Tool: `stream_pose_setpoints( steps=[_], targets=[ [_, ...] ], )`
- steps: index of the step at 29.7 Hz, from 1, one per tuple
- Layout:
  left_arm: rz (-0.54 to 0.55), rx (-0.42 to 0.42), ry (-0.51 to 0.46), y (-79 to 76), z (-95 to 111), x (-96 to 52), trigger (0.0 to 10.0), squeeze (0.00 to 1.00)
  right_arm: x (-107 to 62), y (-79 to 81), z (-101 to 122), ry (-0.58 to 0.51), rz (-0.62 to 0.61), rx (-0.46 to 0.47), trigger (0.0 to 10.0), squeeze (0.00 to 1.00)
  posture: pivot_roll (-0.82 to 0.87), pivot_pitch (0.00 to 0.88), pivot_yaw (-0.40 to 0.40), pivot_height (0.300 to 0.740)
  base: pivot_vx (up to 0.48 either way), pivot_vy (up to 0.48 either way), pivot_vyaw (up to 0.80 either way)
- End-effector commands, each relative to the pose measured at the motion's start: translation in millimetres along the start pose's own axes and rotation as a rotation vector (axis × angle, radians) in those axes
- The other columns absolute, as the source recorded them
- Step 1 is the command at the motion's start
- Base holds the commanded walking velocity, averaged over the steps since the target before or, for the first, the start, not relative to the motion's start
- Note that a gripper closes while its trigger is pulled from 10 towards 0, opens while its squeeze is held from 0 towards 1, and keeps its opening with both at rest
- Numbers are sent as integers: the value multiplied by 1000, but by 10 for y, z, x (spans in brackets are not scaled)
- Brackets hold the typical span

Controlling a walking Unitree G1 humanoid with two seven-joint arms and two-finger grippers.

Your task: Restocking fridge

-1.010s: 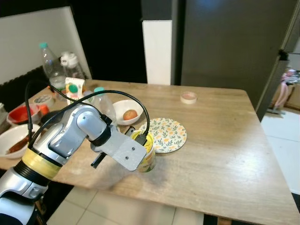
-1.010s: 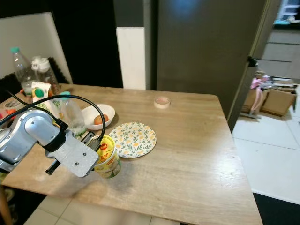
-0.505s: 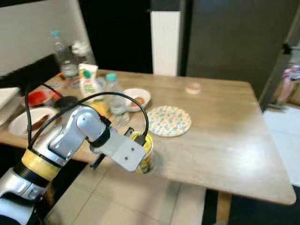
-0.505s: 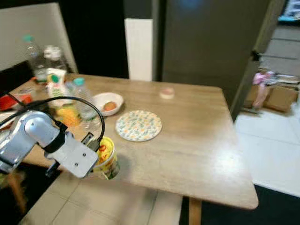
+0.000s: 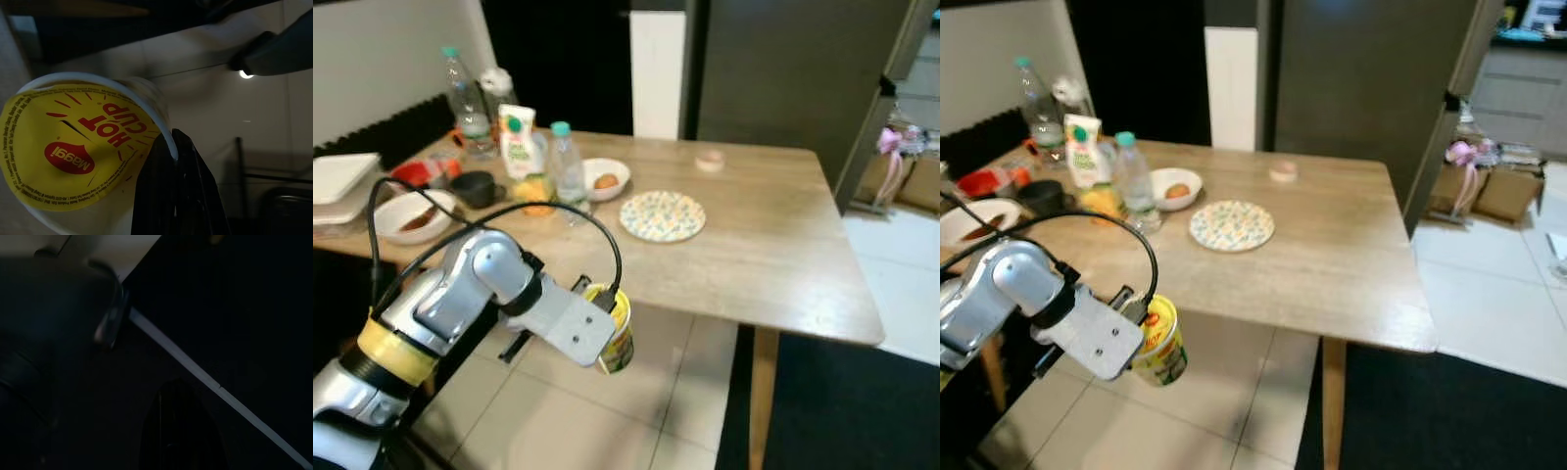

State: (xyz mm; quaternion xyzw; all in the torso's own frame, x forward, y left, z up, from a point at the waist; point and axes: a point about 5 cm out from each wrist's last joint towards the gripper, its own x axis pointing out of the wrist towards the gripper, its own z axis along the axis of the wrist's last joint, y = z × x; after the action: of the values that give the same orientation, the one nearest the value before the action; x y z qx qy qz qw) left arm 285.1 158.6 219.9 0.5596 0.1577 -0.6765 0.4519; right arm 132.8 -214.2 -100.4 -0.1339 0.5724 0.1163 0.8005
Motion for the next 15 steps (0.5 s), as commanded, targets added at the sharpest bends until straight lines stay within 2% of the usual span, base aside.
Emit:
stream_pose_setpoints(
  steps=[1, 6, 8, 9, 11, 13, 14, 15],
  targets=[
    [-15, -23, 40, -60, -66, 5, 10000, 0, 18, 119, -31, 4, 39, -10, 10000, 0, -84, 0, 61, 740, -289, 0, 0],
    [-31, -66, 74, -124, -168, 132, 10000, 0, 17, 120, -39, 6, 39, -14, 10000, 0, -82, 0, 59, 740, -310, 0, 0],
    [-45, -126, 108, -200, -294, 308, 10000, 0, 23, 134, -15, 5, 38, -16, 10000, 0, -83, 0, 59, 740, -322, 0, 0],
    [-45, -126, 108, -200, -294, 308, 10000, 0, 23, 134, -15, 5, 38, -16, 10000, 0, -83, 0, 59, 740, -322, 0, 0],
    [-55, -186, 150, -278, -427, 488, 10000, 0, 29, 144, 36, -2, 36, -18, 10000, 0, -83, 0, 59, 740, -296, 0, 0],
    [-63, -254, 173, -369, -546, 694, 10000, 0, 33, 142, 91, -9, 33, -19, 10000, 0, -83, 0, 59, 740, 0, 0, 0],
    [-63, -254, 173, -369, -546, 694, 10000, 0, 33, 142, 91, -9, 33, -19, 10000, 0, -83, 0, 59, 740, 0, 0, 0],
    [-77, -294, 182, -445, -607, 829, 10000, 0, 34, 140, 112, -12, 32, -19, 10000, 0, -84, 0, 57, 740, 0, 0, 0]
  ],
)
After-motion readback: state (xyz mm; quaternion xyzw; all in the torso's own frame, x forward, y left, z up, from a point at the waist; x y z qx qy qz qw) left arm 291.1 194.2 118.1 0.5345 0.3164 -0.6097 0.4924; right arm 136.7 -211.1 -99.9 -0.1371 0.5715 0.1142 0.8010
